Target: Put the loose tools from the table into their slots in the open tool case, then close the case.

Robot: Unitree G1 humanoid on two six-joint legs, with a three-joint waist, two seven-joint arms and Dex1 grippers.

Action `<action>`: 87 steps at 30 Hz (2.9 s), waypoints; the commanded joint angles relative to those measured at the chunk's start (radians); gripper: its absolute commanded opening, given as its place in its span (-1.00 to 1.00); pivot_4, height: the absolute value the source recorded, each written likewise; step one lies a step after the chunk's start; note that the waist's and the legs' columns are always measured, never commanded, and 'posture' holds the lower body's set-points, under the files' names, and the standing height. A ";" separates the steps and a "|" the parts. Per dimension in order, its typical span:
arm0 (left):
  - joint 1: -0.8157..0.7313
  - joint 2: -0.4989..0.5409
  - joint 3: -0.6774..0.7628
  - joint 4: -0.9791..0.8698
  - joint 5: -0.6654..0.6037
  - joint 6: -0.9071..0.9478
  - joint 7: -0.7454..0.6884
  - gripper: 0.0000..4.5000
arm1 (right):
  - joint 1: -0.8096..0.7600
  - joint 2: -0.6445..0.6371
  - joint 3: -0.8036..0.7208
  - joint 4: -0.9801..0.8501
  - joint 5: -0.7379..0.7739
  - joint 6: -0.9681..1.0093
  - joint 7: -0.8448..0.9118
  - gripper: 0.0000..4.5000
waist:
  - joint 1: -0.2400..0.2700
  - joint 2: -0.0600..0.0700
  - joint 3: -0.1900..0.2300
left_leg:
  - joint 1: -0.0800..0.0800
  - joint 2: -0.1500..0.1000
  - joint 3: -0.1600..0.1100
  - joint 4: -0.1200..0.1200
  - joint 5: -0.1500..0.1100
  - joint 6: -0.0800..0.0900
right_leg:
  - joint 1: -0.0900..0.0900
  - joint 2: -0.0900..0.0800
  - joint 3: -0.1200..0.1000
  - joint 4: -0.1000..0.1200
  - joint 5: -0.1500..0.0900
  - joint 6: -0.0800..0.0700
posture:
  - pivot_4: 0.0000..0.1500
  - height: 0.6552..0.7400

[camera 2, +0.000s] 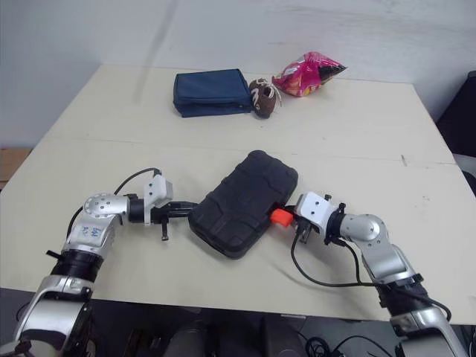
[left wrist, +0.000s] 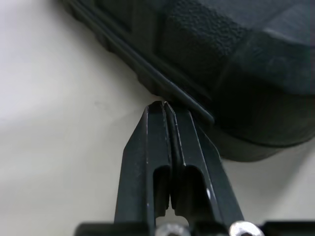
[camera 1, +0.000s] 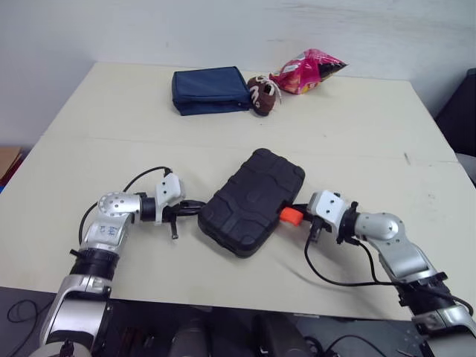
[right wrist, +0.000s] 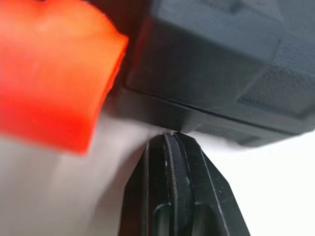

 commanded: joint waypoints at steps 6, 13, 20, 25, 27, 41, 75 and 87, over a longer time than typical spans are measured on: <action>0.071 0.117 0.168 -0.289 -0.159 0.160 0.062 -0.99 | 0.137 -0.103 -0.157 -0.101 0.073 0.011 0.041 -1.00 | 0.012 0.000 0.000 | -0.001 -0.001 -0.002 -0.002 -0.001 0.001 | 0.001 -0.002 -0.002 -0.003 0.000 0.000 | 1.00 1.00; -0.042 0.016 0.024 -0.464 -0.223 0.304 0.069 -0.99 | 0.233 -0.135 -0.337 -0.433 0.353 0.216 0.073 -1.00 | 0.024 0.002 0.001 | -0.002 -0.002 -0.002 -0.002 -0.001 0.002 | 0.002 -0.002 -0.002 -0.006 0.000 0.001 | 1.00 1.00; -0.263 -0.112 -0.178 -0.244 -0.089 0.250 0.030 -0.99 | 0.218 -0.140 -0.252 -0.624 0.400 0.390 0.077 -1.00 | 0.020 0.002 0.001 | -0.001 -0.001 -0.001 -0.002 -0.001 0.001 | 0.002 0.003 0.000 -0.007 0.001 0.001 | 1.00 1.00; -0.337 -0.186 -0.250 -0.090 -0.001 0.179 0.031 -0.99 | 0.198 -0.103 -0.185 -0.607 0.322 0.369 0.044 -1.00 | 0.022 0.002 0.001 | -0.002 -0.001 0.000 -0.002 -0.001 0.001 | 0.001 0.003 0.001 -0.008 0.001 0.001 | 1.00 1.00; -0.332 -0.201 -0.288 -0.013 0.060 0.104 0.039 -0.99 | 0.186 -0.070 -0.133 -0.575 0.258 0.343 0.015 -1.00 | 0.022 0.002 0.001 | -0.002 -0.001 0.000 -0.002 -0.001 0.001 | 0.000 0.002 0.001 -0.008 0.001 0.001 | 1.00 1.00; -0.217 -0.240 -0.237 -0.030 0.074 0.163 0.122 -0.99 | 0.223 -0.083 -0.108 -0.539 0.178 0.416 0.017 -1.00 | 0.025 0.005 -0.002 | 0.001 -0.001 0.000 -0.002 -0.001 0.001 | 0.003 0.002 0.001 -0.007 0.001 0.001 | 1.00 1.00; -0.170 -0.235 -0.298 0.001 0.148 0.170 0.115 -0.99 | 0.150 0.191 -0.145 -0.435 0.313 0.329 0.056 -1.00 | -0.004 0.005 -0.009 | 0.002 0.001 0.000 -0.004 0.000 -0.001 | 0.003 0.003 0.002 -0.005 0.001 0.001 | 1.00 1.00; -0.136 -0.199 -0.332 -0.003 0.186 0.162 0.095 -0.99 | 0.087 0.141 -0.131 -0.483 0.325 0.452 0.079 -1.00 | -0.019 0.011 -0.013 | 0.003 0.001 0.000 -0.005 0.000 -0.001 | 0.004 0.004 0.002 -0.006 0.001 0.001 | 1.00 1.00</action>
